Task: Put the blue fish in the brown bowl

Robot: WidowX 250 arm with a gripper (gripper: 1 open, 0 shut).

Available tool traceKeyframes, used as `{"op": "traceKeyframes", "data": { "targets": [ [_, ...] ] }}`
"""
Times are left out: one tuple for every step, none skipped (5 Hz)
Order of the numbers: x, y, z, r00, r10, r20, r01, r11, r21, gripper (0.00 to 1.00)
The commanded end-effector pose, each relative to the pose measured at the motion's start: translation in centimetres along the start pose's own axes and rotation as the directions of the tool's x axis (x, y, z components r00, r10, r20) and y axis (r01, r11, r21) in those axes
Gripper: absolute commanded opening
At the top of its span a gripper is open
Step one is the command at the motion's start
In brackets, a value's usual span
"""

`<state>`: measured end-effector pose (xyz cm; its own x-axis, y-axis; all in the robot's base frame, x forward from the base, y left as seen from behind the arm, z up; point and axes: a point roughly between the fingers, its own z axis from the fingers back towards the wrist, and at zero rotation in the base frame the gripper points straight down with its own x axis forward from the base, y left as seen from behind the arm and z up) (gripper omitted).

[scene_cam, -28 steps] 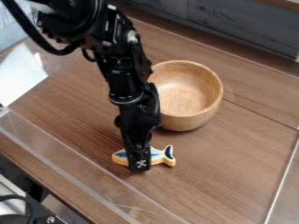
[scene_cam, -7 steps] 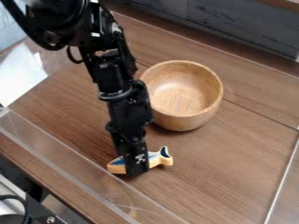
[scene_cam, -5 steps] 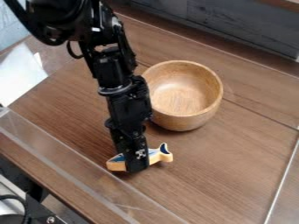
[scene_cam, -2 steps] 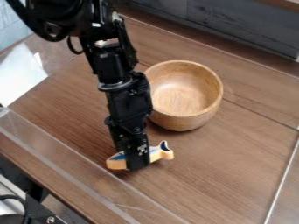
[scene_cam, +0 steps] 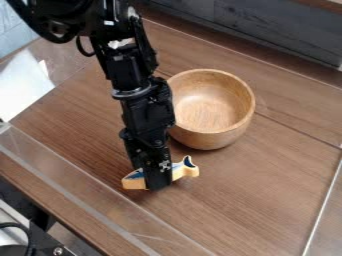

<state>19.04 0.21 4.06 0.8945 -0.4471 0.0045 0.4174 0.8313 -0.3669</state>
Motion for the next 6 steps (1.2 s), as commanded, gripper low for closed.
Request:
{"op": "traceKeyframes", "data": {
  "targets": [
    [1.03, 0.22, 1.73, 0.999, -0.011, 0.048, 0.008, 0.999, 0.05, 0.0],
    [1.18, 0.21, 1.69, 0.999, -0.003, 0.048, 0.0, 0.998, 0.056, 0.0],
    [1.3, 0.19, 1.78, 0.999, 0.005, 0.051, -0.008, 0.998, 0.062, 0.0],
    [1.42, 0.15, 1.88, 0.998, 0.013, 0.053, -0.017, 0.998, 0.068, 0.0],
    [1.54, 0.1, 2.06, 0.998, 0.022, 0.057, -0.027, 0.997, 0.075, 0.0],
    [1.66, -0.09, 2.58, 0.997, 0.038, 0.063, -0.043, 0.995, 0.085, 0.0]
  ]
}}
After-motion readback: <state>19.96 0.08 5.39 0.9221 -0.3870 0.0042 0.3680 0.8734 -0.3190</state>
